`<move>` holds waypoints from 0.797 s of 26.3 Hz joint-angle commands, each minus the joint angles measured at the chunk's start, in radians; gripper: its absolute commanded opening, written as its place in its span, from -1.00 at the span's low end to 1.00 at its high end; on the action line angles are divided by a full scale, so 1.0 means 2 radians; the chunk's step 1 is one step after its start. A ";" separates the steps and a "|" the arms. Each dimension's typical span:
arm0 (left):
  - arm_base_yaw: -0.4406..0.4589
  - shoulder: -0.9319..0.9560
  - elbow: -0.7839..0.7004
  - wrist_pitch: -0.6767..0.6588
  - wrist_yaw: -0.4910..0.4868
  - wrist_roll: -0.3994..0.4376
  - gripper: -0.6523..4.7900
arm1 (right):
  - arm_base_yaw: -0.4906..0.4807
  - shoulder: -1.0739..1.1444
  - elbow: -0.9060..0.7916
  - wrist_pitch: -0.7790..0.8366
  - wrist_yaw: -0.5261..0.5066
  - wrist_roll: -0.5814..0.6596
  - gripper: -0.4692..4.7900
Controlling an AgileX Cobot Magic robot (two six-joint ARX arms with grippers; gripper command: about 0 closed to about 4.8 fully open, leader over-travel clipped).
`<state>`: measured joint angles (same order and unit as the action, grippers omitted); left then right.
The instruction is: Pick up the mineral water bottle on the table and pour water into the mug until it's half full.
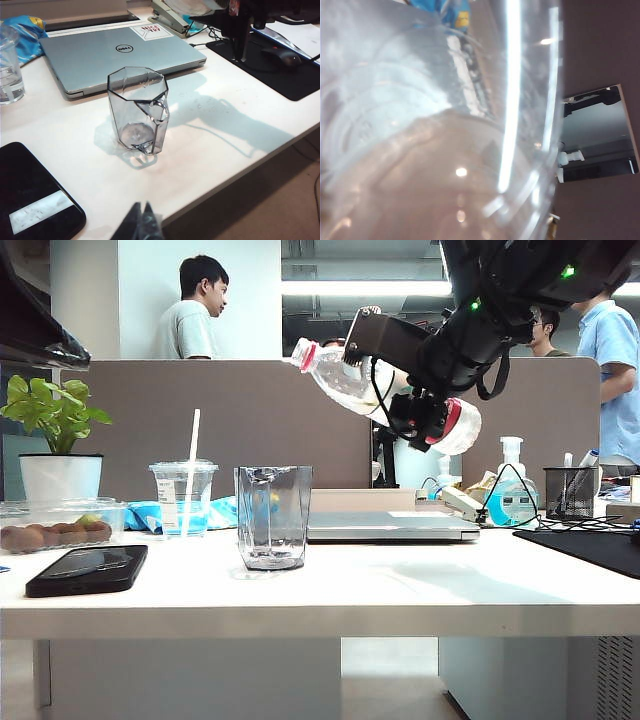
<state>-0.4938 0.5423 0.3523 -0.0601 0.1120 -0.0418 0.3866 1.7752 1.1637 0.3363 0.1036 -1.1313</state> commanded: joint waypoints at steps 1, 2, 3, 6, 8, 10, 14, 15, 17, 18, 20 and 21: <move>0.000 -0.001 0.002 0.005 0.000 0.001 -0.77 | 0.003 -0.004 0.004 0.002 0.007 -0.030 0.10; 0.000 -0.001 0.002 0.005 0.000 0.001 -0.77 | 0.003 -0.004 0.003 0.000 0.010 -0.034 0.10; 0.000 -0.001 0.002 0.005 0.000 0.001 -0.77 | 0.003 -0.004 0.003 -0.002 0.014 -0.038 0.10; 0.000 -0.001 0.002 0.005 0.000 0.001 -0.77 | 0.003 -0.004 0.003 -0.002 0.017 -0.039 0.10; 0.000 -0.001 0.002 0.005 0.000 0.001 -0.77 | 0.003 -0.004 0.003 -0.003 0.018 -0.056 0.10; 0.000 -0.001 0.002 0.005 0.000 0.001 -0.77 | 0.003 -0.004 0.003 -0.006 0.018 -0.072 0.10; 0.000 -0.001 0.002 0.005 0.000 0.001 -0.77 | 0.003 -0.004 0.003 -0.014 0.027 -0.105 0.10; 0.000 -0.001 0.002 0.005 0.000 0.001 -0.77 | 0.003 -0.004 0.003 -0.014 0.032 -0.112 0.10; 0.000 -0.001 0.002 0.005 0.000 0.001 -0.77 | 0.003 -0.004 0.003 -0.023 0.033 -0.131 0.10; 0.000 0.000 0.002 0.005 0.000 0.001 -0.77 | 0.003 -0.004 0.003 -0.026 0.038 -0.138 0.10; 0.000 0.000 0.002 0.005 0.000 0.001 -0.77 | 0.004 -0.003 0.003 -0.027 0.044 -0.146 0.10; 0.000 -0.001 0.002 0.005 0.000 0.001 -0.77 | 0.004 -0.003 0.003 -0.028 0.047 -0.146 0.10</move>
<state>-0.4938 0.5423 0.3523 -0.0639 0.1120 -0.0418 0.3927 1.7763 1.1618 0.2428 0.1825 -1.4124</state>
